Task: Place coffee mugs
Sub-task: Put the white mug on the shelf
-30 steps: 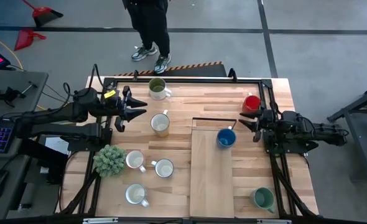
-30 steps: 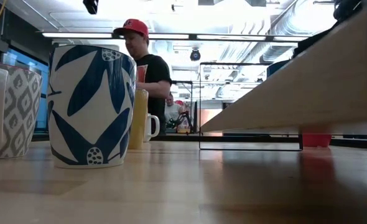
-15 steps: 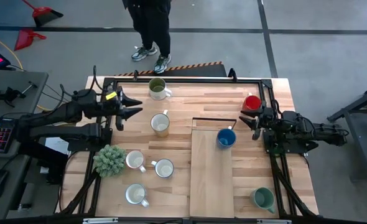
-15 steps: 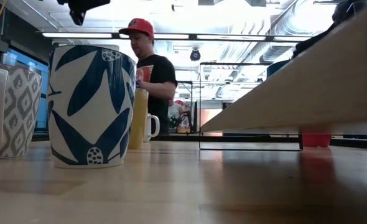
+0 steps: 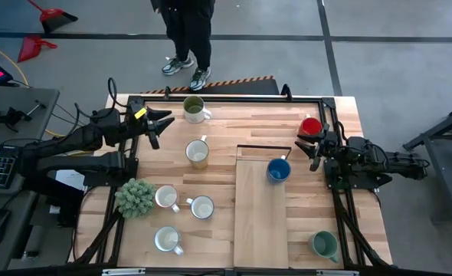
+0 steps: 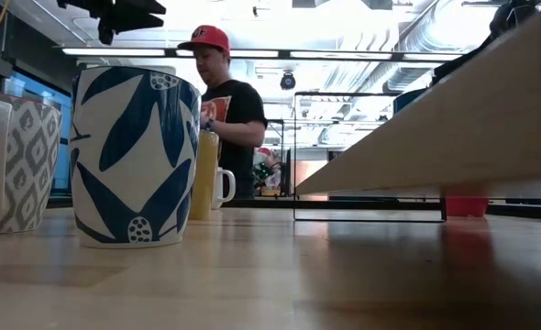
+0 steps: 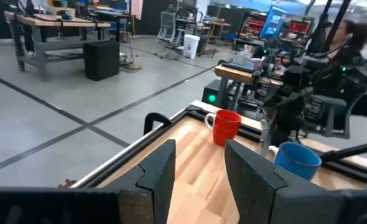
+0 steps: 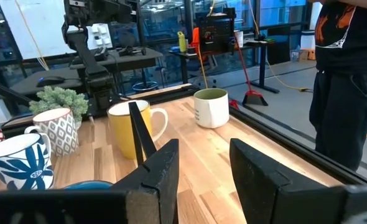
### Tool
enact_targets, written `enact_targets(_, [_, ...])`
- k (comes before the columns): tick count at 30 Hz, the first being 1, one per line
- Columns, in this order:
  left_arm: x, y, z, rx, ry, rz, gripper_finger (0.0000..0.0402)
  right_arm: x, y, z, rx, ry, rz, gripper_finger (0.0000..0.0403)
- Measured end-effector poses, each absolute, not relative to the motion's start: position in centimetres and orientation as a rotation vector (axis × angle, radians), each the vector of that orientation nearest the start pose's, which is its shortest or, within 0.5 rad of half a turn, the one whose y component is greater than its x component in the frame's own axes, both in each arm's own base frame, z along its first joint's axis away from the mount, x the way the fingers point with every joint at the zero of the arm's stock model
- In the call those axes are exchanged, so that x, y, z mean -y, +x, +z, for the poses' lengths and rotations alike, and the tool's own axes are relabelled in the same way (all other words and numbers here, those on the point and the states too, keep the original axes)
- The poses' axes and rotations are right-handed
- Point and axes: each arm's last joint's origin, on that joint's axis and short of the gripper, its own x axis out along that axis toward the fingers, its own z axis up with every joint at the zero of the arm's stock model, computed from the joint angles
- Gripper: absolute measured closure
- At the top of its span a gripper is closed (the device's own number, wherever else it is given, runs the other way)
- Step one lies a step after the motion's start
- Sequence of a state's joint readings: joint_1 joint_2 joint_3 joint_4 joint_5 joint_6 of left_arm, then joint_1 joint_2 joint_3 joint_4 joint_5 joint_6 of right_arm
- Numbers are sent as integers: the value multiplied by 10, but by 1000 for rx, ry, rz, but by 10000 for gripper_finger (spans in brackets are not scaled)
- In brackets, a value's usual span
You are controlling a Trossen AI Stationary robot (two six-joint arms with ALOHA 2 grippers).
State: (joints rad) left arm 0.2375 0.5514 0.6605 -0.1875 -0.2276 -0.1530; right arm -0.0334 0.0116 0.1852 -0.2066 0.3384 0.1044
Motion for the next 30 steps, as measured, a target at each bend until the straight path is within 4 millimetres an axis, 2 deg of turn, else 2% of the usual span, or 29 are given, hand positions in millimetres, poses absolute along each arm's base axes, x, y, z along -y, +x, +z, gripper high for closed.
enact_targets(8, [-36,123,322,-36,-118,468,273,12,82,205,-14,99,-367,277])
enact_targets(14, [-40,134,314,-109,-118,482,273,12,82,205,3,183,-373,277])
enact_targets(18, [-51,147,304,-190,-121,543,273,12,82,205,10,222,-373,277])
enact_targets(22, [-66,157,307,-264,-131,576,273,12,82,204,3,211,-374,277])
enact_targets(26, [-79,161,313,-331,-81,589,273,12,82,203,-14,192,-375,277])
enact_targets(30, [-90,161,305,-446,-56,594,273,12,82,203,-17,191,-375,277])
